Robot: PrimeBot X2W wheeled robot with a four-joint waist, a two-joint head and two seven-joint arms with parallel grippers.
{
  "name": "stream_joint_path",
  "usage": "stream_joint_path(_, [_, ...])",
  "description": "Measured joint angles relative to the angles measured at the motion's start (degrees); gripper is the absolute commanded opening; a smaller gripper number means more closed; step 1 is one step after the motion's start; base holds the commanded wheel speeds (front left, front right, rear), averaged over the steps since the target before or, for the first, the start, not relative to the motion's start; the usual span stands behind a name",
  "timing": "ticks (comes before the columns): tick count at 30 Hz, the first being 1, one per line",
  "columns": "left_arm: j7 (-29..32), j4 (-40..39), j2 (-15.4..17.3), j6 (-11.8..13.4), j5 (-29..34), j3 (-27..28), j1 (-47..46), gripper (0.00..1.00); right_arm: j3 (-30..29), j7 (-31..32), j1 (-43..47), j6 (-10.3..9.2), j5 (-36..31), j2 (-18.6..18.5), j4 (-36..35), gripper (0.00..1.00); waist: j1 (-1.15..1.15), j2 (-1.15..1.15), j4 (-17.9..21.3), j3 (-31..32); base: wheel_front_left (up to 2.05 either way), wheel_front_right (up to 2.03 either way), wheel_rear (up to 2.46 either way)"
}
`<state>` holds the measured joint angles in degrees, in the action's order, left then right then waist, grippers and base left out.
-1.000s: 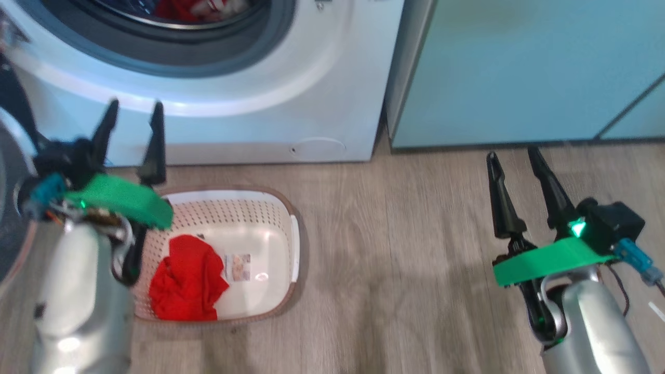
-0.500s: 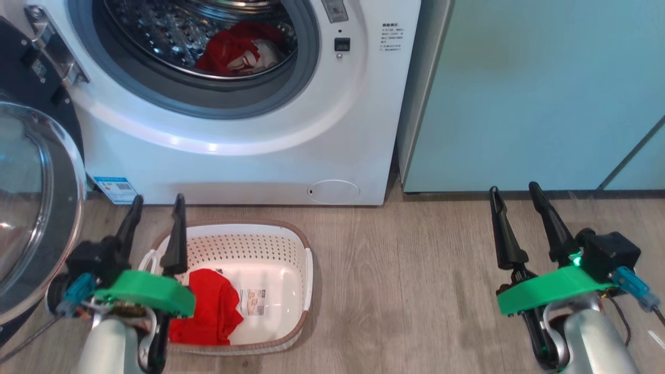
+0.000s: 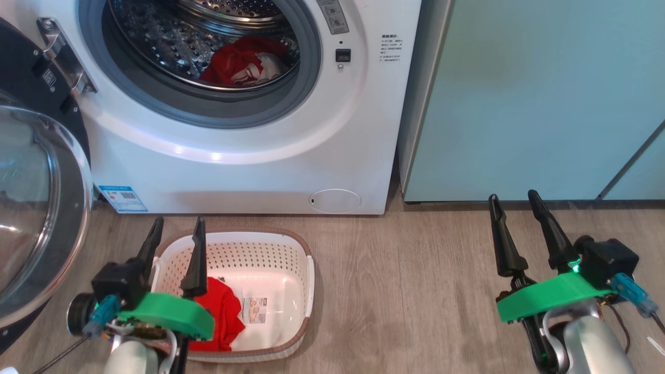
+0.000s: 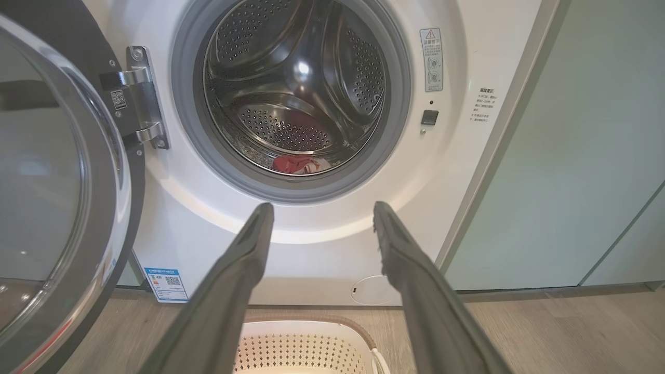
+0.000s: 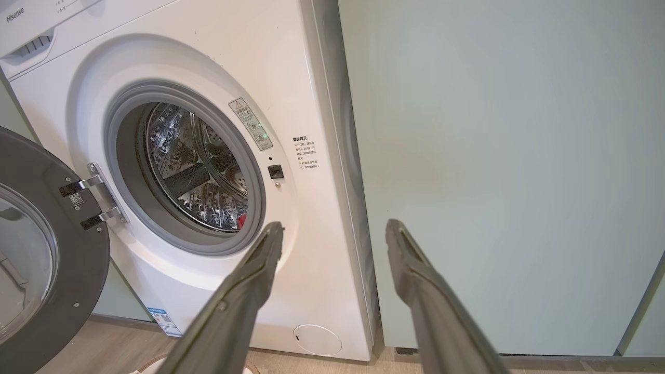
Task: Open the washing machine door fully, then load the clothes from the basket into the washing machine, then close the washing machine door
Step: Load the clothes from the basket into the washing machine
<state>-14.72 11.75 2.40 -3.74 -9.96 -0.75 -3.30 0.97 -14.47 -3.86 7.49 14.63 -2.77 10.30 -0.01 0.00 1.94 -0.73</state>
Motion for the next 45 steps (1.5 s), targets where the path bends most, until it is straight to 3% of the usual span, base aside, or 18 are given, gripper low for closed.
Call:
stream_joint_path(33, [0.00,-1.31,0.01,2.41,-0.63,-1.70,0.12,1.00,0.45,0.00,0.01,0.00,0.04,0.00,0.00,1.00,0.00,0.00,-0.23,-0.45,0.00,0.00,0.00])
stream_joint_path(45, [0.00,4.44,0.01,3.35,-1.00,-2.97,-0.82,1.00,0.59,0.00,-0.34,0.00,-0.62,0.00,-0.83,1.00,0.00,-0.01,0.11,-5.91,0.00,0.00,0.00])
